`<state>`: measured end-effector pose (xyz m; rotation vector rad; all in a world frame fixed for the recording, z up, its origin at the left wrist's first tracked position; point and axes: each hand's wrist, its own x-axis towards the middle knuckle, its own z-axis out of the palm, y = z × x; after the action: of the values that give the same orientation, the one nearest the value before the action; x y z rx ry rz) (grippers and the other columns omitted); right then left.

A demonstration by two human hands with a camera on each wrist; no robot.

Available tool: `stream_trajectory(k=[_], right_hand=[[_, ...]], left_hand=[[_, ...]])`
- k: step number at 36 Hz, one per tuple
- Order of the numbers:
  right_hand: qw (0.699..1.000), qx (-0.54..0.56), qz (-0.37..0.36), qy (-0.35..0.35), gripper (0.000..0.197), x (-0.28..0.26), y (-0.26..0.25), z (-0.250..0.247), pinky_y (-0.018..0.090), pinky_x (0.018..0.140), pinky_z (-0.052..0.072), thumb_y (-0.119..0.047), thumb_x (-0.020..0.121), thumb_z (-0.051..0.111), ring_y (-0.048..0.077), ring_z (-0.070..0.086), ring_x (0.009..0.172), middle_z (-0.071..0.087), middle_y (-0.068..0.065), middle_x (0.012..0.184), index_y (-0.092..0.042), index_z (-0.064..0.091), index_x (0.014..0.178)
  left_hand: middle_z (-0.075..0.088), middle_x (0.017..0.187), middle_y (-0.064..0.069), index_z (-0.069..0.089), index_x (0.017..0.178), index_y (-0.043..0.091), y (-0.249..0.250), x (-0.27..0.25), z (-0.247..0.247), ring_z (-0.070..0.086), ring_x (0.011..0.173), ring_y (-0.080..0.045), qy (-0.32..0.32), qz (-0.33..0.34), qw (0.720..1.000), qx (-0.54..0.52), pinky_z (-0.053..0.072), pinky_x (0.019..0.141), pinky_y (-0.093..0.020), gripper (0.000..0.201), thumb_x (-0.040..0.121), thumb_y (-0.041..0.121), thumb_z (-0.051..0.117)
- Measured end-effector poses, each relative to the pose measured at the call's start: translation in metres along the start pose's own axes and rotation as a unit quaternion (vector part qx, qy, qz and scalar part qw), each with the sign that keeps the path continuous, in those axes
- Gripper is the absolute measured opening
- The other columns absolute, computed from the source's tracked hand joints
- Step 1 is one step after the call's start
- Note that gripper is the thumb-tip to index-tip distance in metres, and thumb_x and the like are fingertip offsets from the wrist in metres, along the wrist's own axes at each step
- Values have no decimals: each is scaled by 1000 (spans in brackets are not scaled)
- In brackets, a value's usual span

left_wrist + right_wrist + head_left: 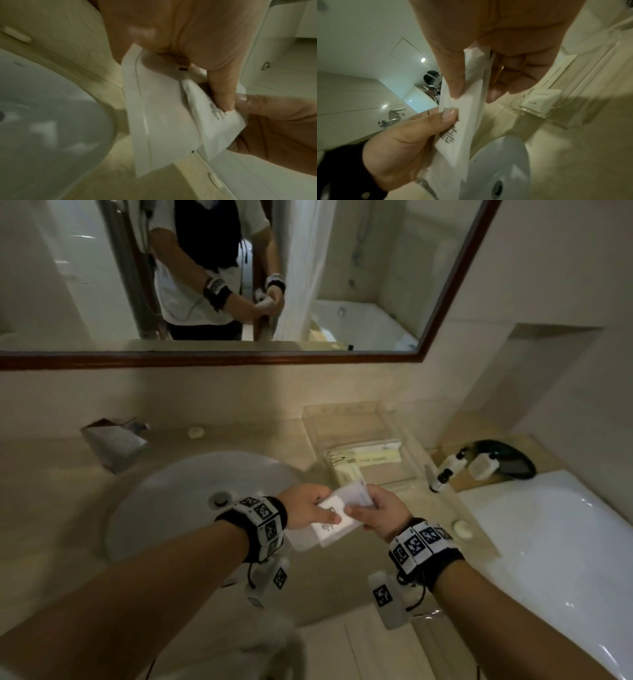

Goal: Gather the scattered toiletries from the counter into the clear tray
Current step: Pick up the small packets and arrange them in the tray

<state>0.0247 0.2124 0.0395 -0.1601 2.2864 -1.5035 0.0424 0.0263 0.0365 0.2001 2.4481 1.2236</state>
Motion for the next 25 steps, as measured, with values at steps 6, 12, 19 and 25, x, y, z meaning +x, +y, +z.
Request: stream_trajectory(k=[6, 12, 19, 25], right_hand=[[999, 13, 43, 12, 18, 24, 15, -43, 18, 51, 46, -9, 85, 68, 6, 59, 65, 66, -7, 77, -26, 61, 86], [994, -20, 103, 38, 9, 74, 25, -95, 22, 60, 49, -21, 86, 68, 9, 58, 74, 63, -6, 83, -28, 62, 87], [983, -83, 157, 54, 21, 137, 34, -137, 28, 63, 54, -29, 85, 69, 21, 62, 85, 66, 8, 100, -19, 61, 101], [974, -154, 154, 63, 27, 175, 48, -164, 37, 81, 56, -30, 77, 76, 25, 66, 86, 71, 9, 97, -13, 66, 95]], left_hand=[[64, 87, -4, 66, 96, 8, 13, 60, 11, 59, 81, -18, -45, -20, 999, -12, 46, 72, -30, 39, 78, 42, 75], [67, 96, -10, 66, 99, 7, 20, 124, -1, 62, 89, -25, -44, -20, 999, 16, 51, 78, -38, 32, 80, 31, 75], [61, 78, -4, 64, 81, 13, 14, 184, -19, 60, 74, -21, -50, -44, 998, 5, 49, 68, -30, 8, 89, 15, 61], [67, 99, -4, 69, 94, 12, 19, 225, -19, 64, 92, -24, -50, -84, 993, 70, 54, 87, -38, 21, 95, 25, 53]])
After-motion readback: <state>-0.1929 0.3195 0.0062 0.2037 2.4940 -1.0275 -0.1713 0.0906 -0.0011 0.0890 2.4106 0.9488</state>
